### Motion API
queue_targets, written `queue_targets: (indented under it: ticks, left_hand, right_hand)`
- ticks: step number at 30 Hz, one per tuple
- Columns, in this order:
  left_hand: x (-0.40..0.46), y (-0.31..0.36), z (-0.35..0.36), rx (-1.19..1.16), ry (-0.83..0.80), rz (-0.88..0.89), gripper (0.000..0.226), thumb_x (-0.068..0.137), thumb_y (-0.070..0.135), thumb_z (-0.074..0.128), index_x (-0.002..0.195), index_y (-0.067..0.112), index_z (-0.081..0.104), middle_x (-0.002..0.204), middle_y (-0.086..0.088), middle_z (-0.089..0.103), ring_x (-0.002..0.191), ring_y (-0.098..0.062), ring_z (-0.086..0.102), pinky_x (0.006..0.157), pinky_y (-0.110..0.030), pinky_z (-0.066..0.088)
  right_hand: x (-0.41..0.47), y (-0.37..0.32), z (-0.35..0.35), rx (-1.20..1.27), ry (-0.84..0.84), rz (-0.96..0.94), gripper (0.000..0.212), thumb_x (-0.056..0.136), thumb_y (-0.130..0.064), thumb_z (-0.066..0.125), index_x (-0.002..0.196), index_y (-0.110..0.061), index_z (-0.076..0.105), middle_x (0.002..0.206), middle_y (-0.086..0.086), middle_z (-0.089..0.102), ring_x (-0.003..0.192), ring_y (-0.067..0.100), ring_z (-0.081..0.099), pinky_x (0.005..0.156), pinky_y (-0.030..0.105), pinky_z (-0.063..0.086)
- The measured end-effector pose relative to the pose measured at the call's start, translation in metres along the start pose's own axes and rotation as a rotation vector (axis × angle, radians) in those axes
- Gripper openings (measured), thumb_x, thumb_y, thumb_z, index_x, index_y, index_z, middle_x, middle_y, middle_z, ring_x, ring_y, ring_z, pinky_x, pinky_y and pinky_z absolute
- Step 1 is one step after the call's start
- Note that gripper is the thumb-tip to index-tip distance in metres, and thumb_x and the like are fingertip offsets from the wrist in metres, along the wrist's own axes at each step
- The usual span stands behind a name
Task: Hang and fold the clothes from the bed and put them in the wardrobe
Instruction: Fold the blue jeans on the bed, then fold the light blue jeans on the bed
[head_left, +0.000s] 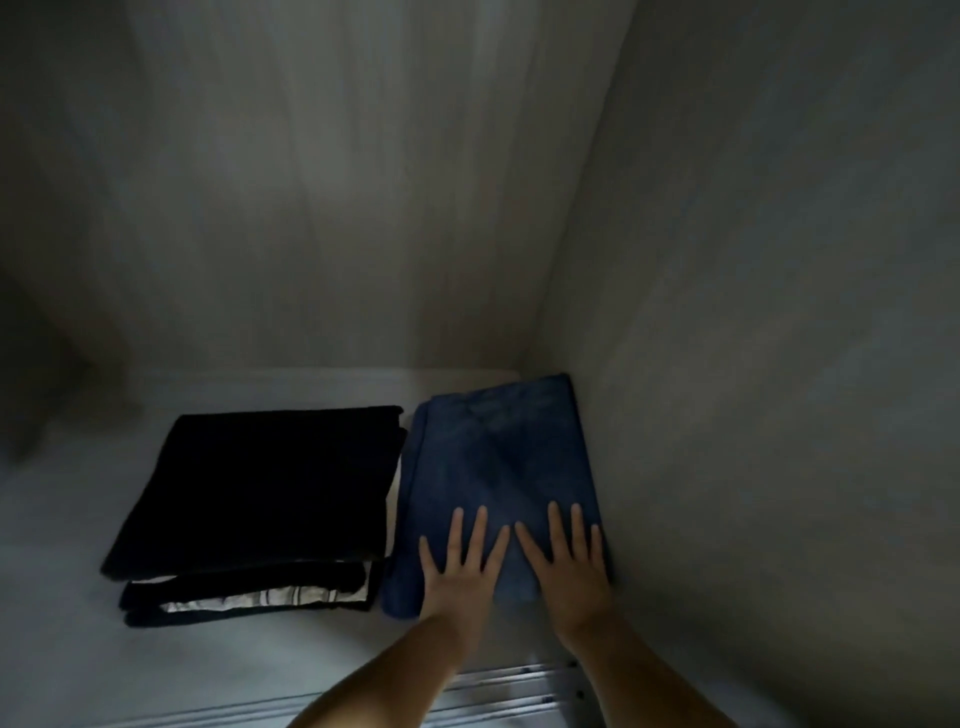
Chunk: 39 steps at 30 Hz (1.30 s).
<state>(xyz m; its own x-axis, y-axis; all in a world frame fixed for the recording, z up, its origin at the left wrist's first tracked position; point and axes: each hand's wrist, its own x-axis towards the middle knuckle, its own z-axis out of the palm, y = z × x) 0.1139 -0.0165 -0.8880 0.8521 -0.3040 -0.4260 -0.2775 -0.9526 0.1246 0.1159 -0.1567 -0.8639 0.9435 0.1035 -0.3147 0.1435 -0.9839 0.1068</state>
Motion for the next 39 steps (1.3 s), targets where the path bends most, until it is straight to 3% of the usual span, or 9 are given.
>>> queue_targets:
  ticks: [2,3,7,11,15,23,28,34,39]
  left_hand:
    - [-0.010,-0.005,-0.014,-0.017,-0.120,0.036,0.081,0.098,0.018,0.042,0.148,0.028,-0.021,0.147,-0.003,-0.041,0.137,-0.032,-0.034,0.109,-0.067,-0.003]
    - [-0.019,-0.008,-0.026,-0.030,-0.191,0.059,0.081,0.097,0.016,0.044,0.150,0.027,-0.016,0.151,-0.003,-0.037,0.140,-0.031,-0.031,0.109,-0.066,-0.003]
    - [-0.068,-0.023,-0.112,-0.055,-0.155,0.100,0.067,0.096,0.018,0.044,0.153,0.021,0.009,0.160,-0.010,-0.002,0.148,-0.026,-0.003,0.115,-0.054,0.010]
    - [-0.111,-0.029,-0.231,-0.045,0.034,0.064,0.049,0.098,0.022,0.037,0.146,0.016,0.030,0.145,-0.013,0.038,0.131,-0.030,0.037,0.102,-0.041,0.035]
    - [-0.170,-0.012,-0.350,-0.038,0.187,0.047,0.035,0.101,0.024,0.036,0.132,0.014,0.048,0.132,-0.011,0.052,0.117,-0.027,0.050,0.089,-0.037,0.041]
    - [-0.288,0.010,-0.521,-0.111,0.217,0.066,0.033,0.100,0.030,0.033,0.105,0.012,0.060,0.111,-0.010,0.064,0.098,-0.026,0.059,0.066,-0.028,0.036]
    - [-0.342,0.014,-0.577,0.033,0.190,0.167,0.034,0.098,0.036,0.037,0.100,0.013,0.063,0.107,-0.008,0.064,0.094,-0.027,0.060,0.072,-0.030,0.047]
    - [-0.398,0.055,-0.584,0.069,0.171,0.256,0.026,0.094,0.037,0.042,0.079,0.020,0.055,0.081,0.000,0.058,0.075,-0.025,0.055,0.061,-0.027,0.037]
    - [-0.432,0.121,-0.561,0.169,0.093,0.496,0.023,0.094,0.033,0.042,0.078,0.020,0.051,0.094,-0.006,0.065,0.092,-0.030,0.060,0.069,-0.030,0.040]
  right_hand:
    - [-0.014,-0.008,-0.029,-0.013,-0.214,0.012,0.076,0.099,-0.028,0.042,0.150,-0.029,-0.015,0.159,0.020,-0.008,0.142,0.037,-0.024,0.117,0.052,-0.004]
    - [-0.018,-0.009,-0.039,-0.026,-0.285,0.012,0.066,0.102,-0.026,0.035,0.152,-0.029,-0.008,0.159,0.016,-0.014,0.144,0.038,-0.019,0.118,0.054,0.000]
    - [-0.034,-0.012,-0.124,0.035,-0.429,-0.042,0.054,0.101,-0.019,0.040,0.152,-0.018,0.020,0.157,0.012,0.022,0.142,0.032,0.025,0.113,0.045,0.026]
    - [-0.065,-0.010,-0.256,0.104,-0.216,-0.055,0.039,0.104,-0.018,0.026,0.141,-0.012,0.038,0.145,0.010,0.043,0.130,0.026,0.044,0.103,0.036,0.036]
    - [-0.116,-0.010,-0.378,0.071,-0.021,-0.076,0.033,0.103,-0.014,0.029,0.125,-0.012,0.053,0.122,0.010,0.062,0.110,0.025,0.059,0.072,0.028,0.036]
    - [-0.209,-0.004,-0.543,0.185,0.112,-0.027,0.034,0.101,-0.032,0.034,0.106,-0.012,0.061,0.108,0.009,0.066,0.099,0.029,0.062,0.069,0.030,0.038]
    - [-0.264,-0.013,-0.589,0.270,0.130,0.044,0.035,0.100,-0.035,0.034,0.106,-0.015,0.062,0.109,0.010,0.064,0.100,0.031,0.060,0.069,0.030,0.039]
    - [-0.343,-0.005,-0.569,0.328,0.099,0.112,0.033,0.098,-0.029,0.035,0.098,-0.013,0.064,0.105,0.010,0.065,0.094,0.031,0.060,0.067,0.028,0.038]
    - [-0.414,0.034,-0.553,0.296,0.019,0.212,0.035,0.100,-0.027,0.035,0.112,-0.011,0.064,0.112,0.012,0.065,0.103,0.032,0.061,0.074,0.032,0.044]
